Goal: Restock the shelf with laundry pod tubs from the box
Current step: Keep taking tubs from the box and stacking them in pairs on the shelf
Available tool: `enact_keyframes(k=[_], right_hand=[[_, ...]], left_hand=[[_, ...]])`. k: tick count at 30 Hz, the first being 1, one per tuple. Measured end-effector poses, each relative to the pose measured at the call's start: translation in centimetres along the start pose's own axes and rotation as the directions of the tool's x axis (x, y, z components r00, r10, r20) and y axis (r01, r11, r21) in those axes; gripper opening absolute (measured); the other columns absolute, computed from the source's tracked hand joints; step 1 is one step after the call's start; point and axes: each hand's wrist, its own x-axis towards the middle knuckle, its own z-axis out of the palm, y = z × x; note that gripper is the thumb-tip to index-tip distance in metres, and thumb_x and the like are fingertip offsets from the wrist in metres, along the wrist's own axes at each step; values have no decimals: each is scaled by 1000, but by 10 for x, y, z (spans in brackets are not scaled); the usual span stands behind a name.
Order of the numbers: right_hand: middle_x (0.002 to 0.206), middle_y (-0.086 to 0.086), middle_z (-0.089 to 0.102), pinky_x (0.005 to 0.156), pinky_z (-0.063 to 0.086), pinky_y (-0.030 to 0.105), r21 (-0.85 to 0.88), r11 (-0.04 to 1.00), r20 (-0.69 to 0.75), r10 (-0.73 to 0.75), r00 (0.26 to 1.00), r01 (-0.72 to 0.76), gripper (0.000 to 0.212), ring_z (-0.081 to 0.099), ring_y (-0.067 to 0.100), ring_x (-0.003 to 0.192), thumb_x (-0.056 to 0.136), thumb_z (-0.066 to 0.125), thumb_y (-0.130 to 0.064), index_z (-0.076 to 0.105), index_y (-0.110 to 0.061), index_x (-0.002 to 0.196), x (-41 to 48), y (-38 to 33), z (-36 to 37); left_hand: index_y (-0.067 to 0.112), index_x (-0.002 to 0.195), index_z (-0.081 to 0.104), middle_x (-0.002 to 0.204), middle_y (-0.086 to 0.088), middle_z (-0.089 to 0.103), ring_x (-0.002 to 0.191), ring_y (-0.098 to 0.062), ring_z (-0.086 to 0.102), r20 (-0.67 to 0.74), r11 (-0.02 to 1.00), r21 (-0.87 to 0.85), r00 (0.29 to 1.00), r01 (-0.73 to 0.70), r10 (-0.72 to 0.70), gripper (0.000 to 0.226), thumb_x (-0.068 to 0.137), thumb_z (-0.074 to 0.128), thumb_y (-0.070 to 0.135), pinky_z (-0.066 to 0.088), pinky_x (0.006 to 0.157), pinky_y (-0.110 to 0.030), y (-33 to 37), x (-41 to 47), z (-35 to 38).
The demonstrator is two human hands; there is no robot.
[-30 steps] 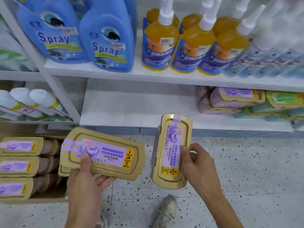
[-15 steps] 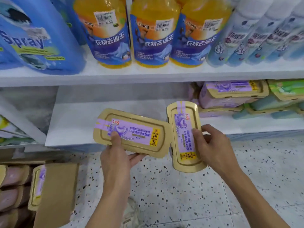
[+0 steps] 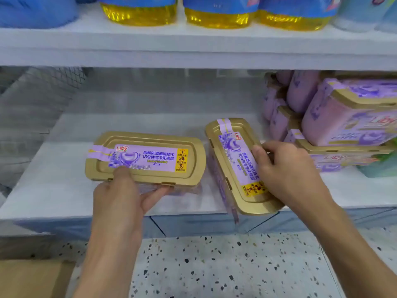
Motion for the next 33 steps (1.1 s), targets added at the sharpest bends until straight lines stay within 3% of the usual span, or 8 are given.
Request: enact_keyframes(k=[6,10,12,16,19,22,26,33], right_hand=[[89,15,69,73,48,40,-96,995,-95,-43,995,33,36,59,41,93,97,46,-47,67,-18,94,16,3,17],[92,7,73,76,50,36,15,999,-77,-40,996,41,34,64,35,95,95,50,-50,74,-26,98,22,1,13],[85,-1,71,69,44,30,203,979,-45,1,999,8,38,64,24,86,94,53,-56,76,-26,99,17,3,0],[122,-18,60,75,43,19,457,889,3,39,999,-37,88,59,-10,91,66,64,-80,50,-32,138,-32,13,-9],[134,-22,52,87,43,10,522,853,-36,-1,999,20,127,55,-17,106,46,89,-65,26,-32,151,-56,17,24],[124,-24,61,92,48,15,660,746,-199,57,978,90,117,60,-15,105,53,97,-33,26,-36,146,-60,25,63],[118,-16,69,97,53,31,783,613,-233,132,963,105,85,66,-5,104,64,94,-22,45,-28,133,-55,35,71],[116,-13,73,88,55,22,851,514,-124,1,992,106,60,68,3,109,72,88,-8,61,-21,124,-41,61,56]], left_hand=[[25,134,49,102,-4,74,66,-20,77,13,979,146,990,-143,142,38,97,50,32,62,55,-33,-30,43,-18],[40,121,55,116,10,69,119,-24,62,3,894,333,948,-301,318,53,76,57,69,49,100,-49,-47,60,-37],[41,121,61,121,11,69,127,-19,57,113,859,283,904,-427,413,54,77,61,73,44,106,-45,-50,63,-44],[20,128,60,126,-5,71,120,-23,66,307,845,122,829,-521,467,81,64,87,62,49,106,-50,-52,83,-59],[6,135,50,131,-14,67,123,-29,65,405,819,172,797,-547,448,109,47,102,43,50,104,-55,-51,106,-71],[3,136,49,130,-12,68,123,-27,65,456,769,207,755,-605,471,109,45,104,28,51,104,-50,-54,115,-75],[10,124,67,118,-4,76,112,-23,71,482,780,208,756,-590,443,77,53,96,12,54,94,-38,-61,113,-71],[15,115,71,112,-2,78,110,-22,71,456,824,181,788,-536,413,99,31,98,59,54,95,-43,-57,114,-82]])
